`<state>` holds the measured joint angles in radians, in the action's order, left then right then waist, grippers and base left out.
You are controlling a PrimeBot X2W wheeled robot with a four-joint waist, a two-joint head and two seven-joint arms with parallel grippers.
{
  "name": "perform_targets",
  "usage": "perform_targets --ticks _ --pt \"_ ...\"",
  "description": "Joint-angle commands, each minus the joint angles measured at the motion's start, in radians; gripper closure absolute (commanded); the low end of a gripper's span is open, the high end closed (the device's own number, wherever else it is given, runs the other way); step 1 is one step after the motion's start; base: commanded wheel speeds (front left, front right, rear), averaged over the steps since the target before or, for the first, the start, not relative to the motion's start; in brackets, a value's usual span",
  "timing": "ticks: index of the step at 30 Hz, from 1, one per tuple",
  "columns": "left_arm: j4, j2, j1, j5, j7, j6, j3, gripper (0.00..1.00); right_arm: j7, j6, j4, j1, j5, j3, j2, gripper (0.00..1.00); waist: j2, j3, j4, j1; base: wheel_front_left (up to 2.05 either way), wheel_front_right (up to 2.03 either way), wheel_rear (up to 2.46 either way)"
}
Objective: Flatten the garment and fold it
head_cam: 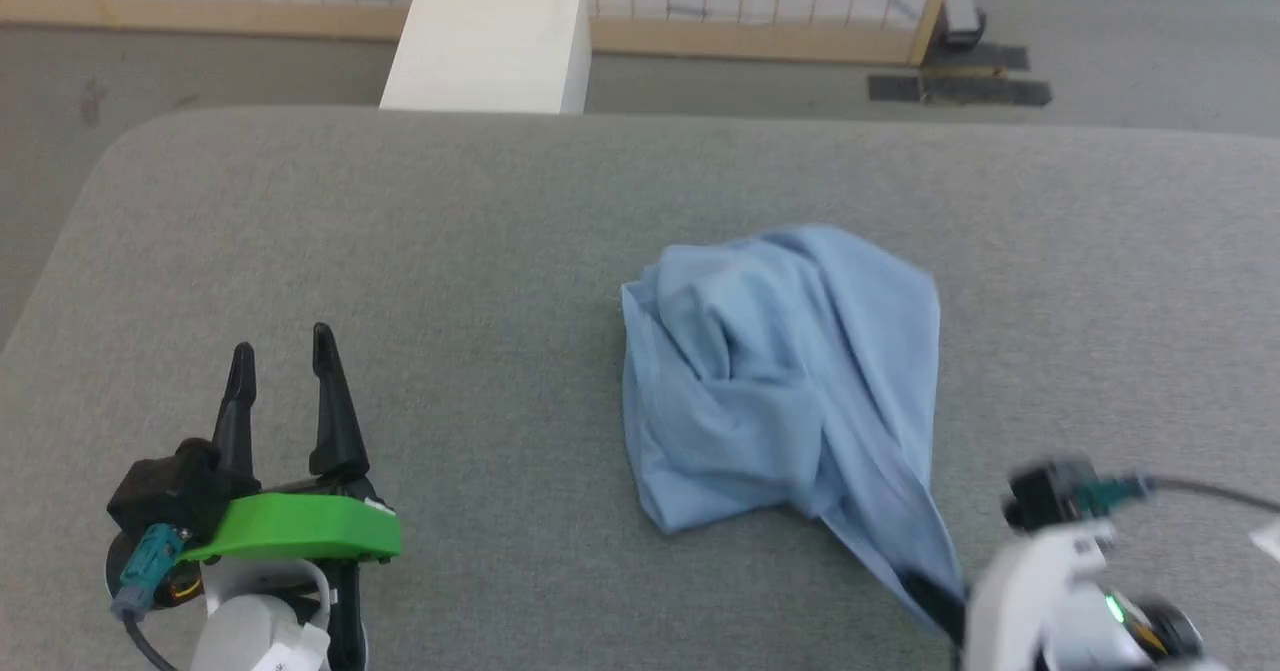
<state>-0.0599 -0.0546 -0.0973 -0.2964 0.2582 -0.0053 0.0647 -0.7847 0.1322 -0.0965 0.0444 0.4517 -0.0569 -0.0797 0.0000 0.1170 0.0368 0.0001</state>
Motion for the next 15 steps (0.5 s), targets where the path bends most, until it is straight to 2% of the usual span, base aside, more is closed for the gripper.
perform_targets --ticks 1,5,8,9,10,13,15 --pt "0.006 0.004 0.014 0.006 0.004 -0.006 0.007 0.00 -0.053 -0.002 -0.033 0.071 -0.008 0.023 -0.027 1.00 0.0000 -0.060 -0.053 -0.0001 0.00 0.00 0.00" --pt "0.011 0.004 0.028 0.004 0.004 -0.007 0.011 0.00 -0.170 -0.002 -0.079 0.202 -0.126 0.135 -0.038 1.00 0.0000 -0.077 -0.071 -0.0001 0.00 0.00 0.00" --pt "0.011 0.004 0.036 0.003 0.004 -0.008 0.005 0.00 -0.178 -0.002 -0.090 0.230 -0.211 0.230 -0.010 1.00 0.0000 -0.081 -0.076 -0.0001 0.00 0.00 0.00" --pt "0.010 0.004 0.037 0.003 0.004 -0.008 0.002 0.00 -0.148 -0.002 -0.099 0.226 -0.244 0.260 -0.001 0.75 0.0000 -0.083 -0.076 -0.0001 0.00 0.00 0.00" --pt "0.010 0.004 0.039 0.003 0.004 -0.007 0.000 0.00 -0.117 -0.002 -0.105 0.218 -0.258 0.284 0.008 0.00 0.0000 -0.083 -0.076 -0.0001 0.00 0.00 0.00" --pt "0.015 0.004 0.045 0.000 0.004 0.000 -0.018 0.00 0.016 -0.002 -0.113 0.180 -0.293 0.347 0.025 0.00 0.0000 -0.084 -0.069 -0.0001 0.00 0.00 0.00" --pt "0.010 0.004 0.043 -0.003 0.004 -0.003 -0.022 0.00 0.131 -0.002 -0.109 0.143 -0.267 0.370 0.028 0.00 0.0000 -0.084 -0.062 -0.0001 0.00 0.00 0.00"
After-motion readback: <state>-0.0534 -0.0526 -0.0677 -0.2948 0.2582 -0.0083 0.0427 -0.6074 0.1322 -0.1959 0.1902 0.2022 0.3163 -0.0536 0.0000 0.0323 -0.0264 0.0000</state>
